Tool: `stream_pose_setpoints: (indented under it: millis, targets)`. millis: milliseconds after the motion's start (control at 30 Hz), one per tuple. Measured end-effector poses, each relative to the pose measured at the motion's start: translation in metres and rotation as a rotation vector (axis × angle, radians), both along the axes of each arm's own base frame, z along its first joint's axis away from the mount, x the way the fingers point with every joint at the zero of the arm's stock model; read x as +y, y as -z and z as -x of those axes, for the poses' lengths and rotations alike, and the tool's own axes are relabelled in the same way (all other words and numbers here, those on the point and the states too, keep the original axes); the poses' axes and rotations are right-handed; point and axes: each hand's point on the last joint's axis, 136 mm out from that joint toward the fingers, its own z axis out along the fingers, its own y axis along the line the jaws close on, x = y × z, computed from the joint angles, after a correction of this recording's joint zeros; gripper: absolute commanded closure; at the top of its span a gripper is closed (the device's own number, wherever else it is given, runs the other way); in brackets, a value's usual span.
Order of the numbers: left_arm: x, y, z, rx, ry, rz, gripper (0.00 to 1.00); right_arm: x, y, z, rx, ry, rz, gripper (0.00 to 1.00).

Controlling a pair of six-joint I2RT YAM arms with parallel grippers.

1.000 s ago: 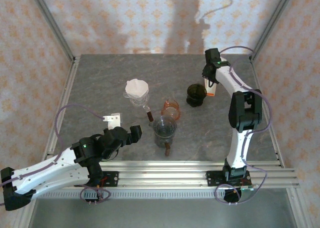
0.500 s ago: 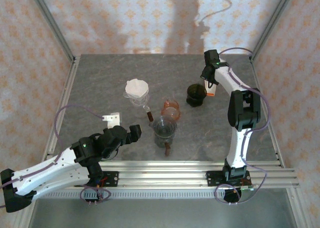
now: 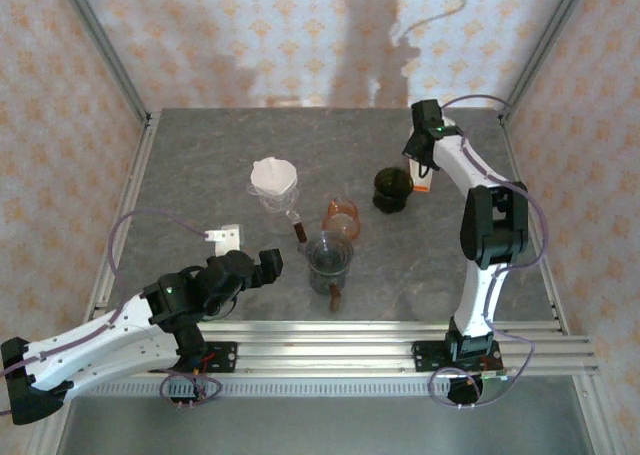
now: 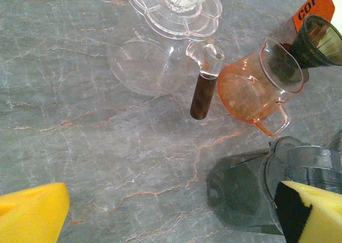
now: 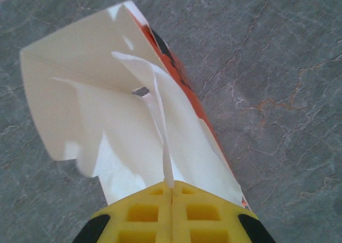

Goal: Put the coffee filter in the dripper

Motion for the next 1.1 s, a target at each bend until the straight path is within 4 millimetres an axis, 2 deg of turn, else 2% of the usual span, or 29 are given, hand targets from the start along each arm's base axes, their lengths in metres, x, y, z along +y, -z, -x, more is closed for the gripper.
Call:
stream_pose_setpoints:
  millis: [167, 433, 600, 800, 967, 1100]
  targets:
    - [-0.001, 0.0, 0.001, 0.003, 0.005, 0.005, 0.0, -0.002, -0.02, 0.012, -0.034, -0.007, 0.005, 1.0]
    - [-0.002, 0.0, 0.001, 0.004, 0.01, 0.012, 0.0, 0.0, -0.036, 0.035, -0.056, -0.028, 0.054, 1.0]
    - [-0.001, -0.003, 0.001, -0.003, 0.009, 0.023, 0.0, 0.005, -0.049, 0.065, -0.088, -0.051, 0.067, 1.0]
    - [0.001, -0.004, 0.0, -0.009, 0.0, 0.031, 0.0, 0.009, -0.078, 0.108, -0.177, -0.08, 0.048, 1.0]
    - [0.001, -0.005, 0.0, -0.009, 0.0, 0.031, 0.0, 0.035, -0.11, 0.15, -0.282, -0.179, -0.04, 1.0]
    - [0.001, -0.006, 0.001, -0.014, 0.0, 0.038, 0.0, 0.076, -0.138, 0.184, -0.344, -0.347, -0.139, 1.0]
